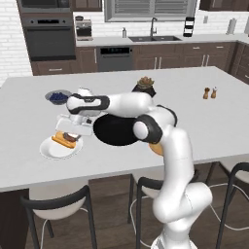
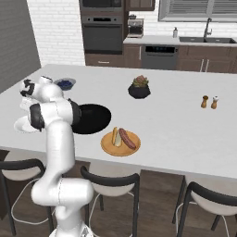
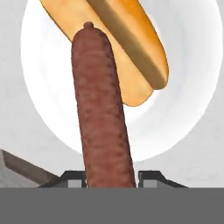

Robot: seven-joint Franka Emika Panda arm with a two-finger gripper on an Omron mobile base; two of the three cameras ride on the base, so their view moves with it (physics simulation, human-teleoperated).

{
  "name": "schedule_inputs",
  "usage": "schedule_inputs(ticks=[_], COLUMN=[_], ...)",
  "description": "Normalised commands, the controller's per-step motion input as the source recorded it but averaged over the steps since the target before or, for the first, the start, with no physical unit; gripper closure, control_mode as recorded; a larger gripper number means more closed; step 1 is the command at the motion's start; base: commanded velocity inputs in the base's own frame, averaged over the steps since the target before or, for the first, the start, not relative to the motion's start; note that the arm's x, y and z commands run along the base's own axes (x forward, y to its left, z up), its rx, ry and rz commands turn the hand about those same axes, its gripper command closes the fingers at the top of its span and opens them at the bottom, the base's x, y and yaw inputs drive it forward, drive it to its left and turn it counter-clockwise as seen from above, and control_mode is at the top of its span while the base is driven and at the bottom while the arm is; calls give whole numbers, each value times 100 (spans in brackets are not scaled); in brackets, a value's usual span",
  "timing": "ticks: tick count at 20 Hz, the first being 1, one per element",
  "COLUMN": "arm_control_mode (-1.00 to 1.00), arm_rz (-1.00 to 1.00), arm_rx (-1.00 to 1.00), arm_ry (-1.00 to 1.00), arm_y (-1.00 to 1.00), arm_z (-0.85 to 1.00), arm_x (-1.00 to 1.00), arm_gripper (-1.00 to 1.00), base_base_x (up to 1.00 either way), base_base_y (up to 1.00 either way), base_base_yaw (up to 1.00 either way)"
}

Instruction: Place one bun and one sausage from the bowl on each plate.

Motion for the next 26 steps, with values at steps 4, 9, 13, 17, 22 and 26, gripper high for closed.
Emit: schedule_inputs(ticks=[4,9,13,17,22,26], arm_control_mode=[-100,-100,-100,-100,-100,-100], arm_rz=[38,31,23,3,0,-2], arm_rx=[-6,-14,-6,0,2,12], arm_ry=[-13,-6,-12,-9,-16,-28], arm_y=[31,12,10,-9,-50,-100], arm_z=[-7,-49,-39,-5,8,46], arm_x=[3,0,20,-4,-40,-97], arm_gripper=[100,100,-100,-100,-100,-100], base_base_x=[0,0,0,0,0,0], base_base_y=[0,0,0,0,0,0], base_base_yaw=[0,0,0,0,0,0])
